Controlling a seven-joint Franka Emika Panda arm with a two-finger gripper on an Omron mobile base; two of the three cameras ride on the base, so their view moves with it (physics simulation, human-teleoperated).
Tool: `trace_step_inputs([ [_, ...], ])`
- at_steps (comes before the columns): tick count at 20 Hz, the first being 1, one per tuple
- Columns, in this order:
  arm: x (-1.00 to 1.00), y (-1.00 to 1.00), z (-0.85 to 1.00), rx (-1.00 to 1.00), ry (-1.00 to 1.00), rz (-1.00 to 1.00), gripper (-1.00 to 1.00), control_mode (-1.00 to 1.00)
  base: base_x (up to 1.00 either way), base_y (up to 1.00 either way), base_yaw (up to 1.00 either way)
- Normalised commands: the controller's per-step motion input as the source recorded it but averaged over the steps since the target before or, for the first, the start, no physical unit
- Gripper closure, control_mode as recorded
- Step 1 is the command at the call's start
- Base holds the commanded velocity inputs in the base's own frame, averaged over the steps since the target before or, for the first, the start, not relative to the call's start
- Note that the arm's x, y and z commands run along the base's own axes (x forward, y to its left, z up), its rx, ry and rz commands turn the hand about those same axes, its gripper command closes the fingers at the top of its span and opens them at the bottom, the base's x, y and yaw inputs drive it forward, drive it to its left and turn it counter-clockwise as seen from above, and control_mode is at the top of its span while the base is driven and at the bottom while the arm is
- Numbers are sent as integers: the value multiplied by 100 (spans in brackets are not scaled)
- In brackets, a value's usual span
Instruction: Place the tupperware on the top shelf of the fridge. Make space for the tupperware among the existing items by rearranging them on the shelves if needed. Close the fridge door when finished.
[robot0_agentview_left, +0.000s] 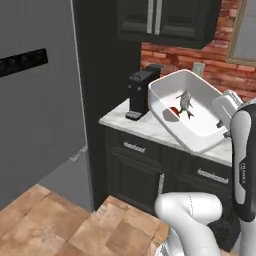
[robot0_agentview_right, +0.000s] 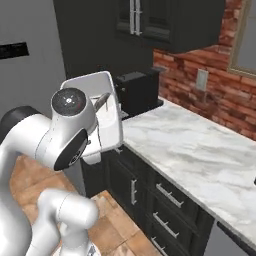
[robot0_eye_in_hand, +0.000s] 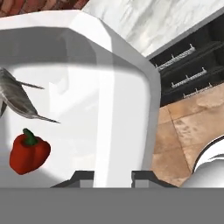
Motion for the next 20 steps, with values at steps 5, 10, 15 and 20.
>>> trace_step_inputs([
  [5,0,0,0,0,0,0,100,100,-41,-3,84],
  [10,0,0,0,0,0,0,100,100,-21,6,75],
  [15,0,0,0,0,0,0,100,100,1,40,55],
  [20,0,0,0,0,0,0,100,100,15,92,34],
])
